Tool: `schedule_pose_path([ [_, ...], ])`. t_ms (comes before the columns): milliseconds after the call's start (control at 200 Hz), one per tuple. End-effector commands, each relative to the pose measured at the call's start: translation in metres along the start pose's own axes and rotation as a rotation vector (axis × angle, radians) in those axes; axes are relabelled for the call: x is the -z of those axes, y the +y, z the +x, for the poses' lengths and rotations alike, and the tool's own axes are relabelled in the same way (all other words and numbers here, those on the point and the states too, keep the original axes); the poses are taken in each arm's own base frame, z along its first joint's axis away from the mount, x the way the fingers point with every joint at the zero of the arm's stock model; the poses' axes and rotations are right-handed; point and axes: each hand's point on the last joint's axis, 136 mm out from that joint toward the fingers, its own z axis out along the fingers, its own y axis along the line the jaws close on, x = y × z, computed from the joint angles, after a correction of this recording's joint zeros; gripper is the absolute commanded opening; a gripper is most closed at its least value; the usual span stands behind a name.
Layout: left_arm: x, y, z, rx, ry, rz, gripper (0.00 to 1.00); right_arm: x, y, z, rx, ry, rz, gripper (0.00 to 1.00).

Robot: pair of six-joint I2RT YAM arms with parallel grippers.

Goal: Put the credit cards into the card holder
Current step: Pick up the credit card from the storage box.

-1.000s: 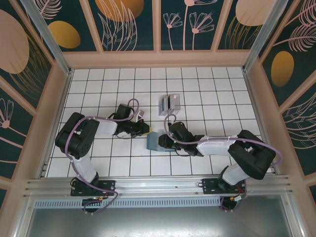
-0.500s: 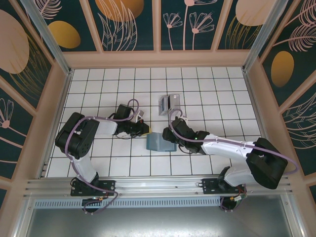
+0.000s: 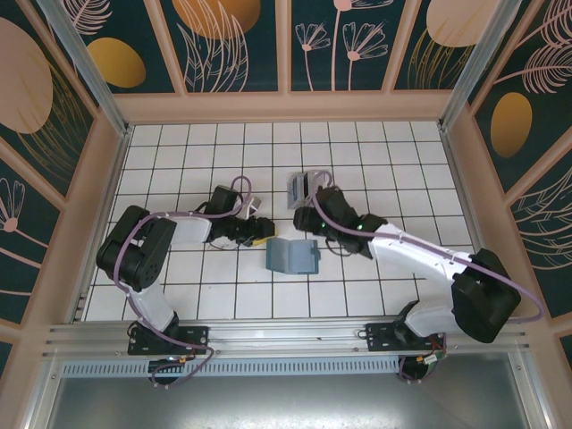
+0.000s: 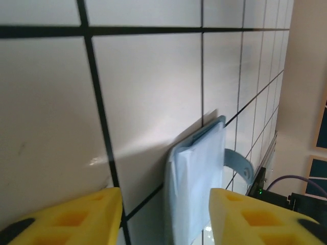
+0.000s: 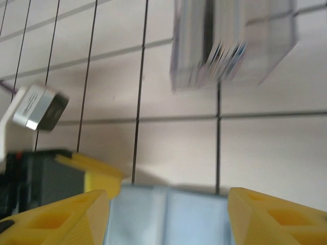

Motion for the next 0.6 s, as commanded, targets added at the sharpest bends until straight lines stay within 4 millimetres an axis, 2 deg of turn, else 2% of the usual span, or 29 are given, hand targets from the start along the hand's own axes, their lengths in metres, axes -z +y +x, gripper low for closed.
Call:
schedule_pose_path([
  [0,0.012,-0.018,-0.014,-0.061,-0.034,0.003,0.57,0.002,0.0,-0.033,0.082,0.017,0.003,0.66],
  [70,0.012,-0.019,-0.015,-0.065,-0.04,0.012,0.59,-0.002,-0.002,-0.051,0.065,0.023,-0.034,0.66],
  [90,0.017,-0.028,-0.016,-0.085,-0.056,0.026,0.6,-0.004,-0.002,-0.055,0.056,0.027,-0.05,0.65],
  [155,0.019,-0.03,-0.016,-0.092,-0.064,0.027,0.6,-0.01,0.0,-0.068,0.047,0.045,-0.084,0.65],
  [260,0.022,-0.024,-0.014,-0.095,-0.074,0.0,0.59,-0.028,-0.005,-0.083,0.085,0.068,-0.008,0.65],
  [410,0.02,-0.009,-0.004,-0.079,-0.062,-0.036,0.57,-0.056,-0.009,-0.092,0.114,0.099,0.048,0.61],
  [435,0.02,-0.008,-0.003,-0.076,-0.061,-0.04,0.57,-0.059,-0.021,-0.1,0.095,0.094,0.072,0.61],
  [596,0.021,0.001,0.005,-0.065,-0.064,-0.06,0.56,-0.078,-0.036,-0.111,0.086,0.104,0.147,0.63],
])
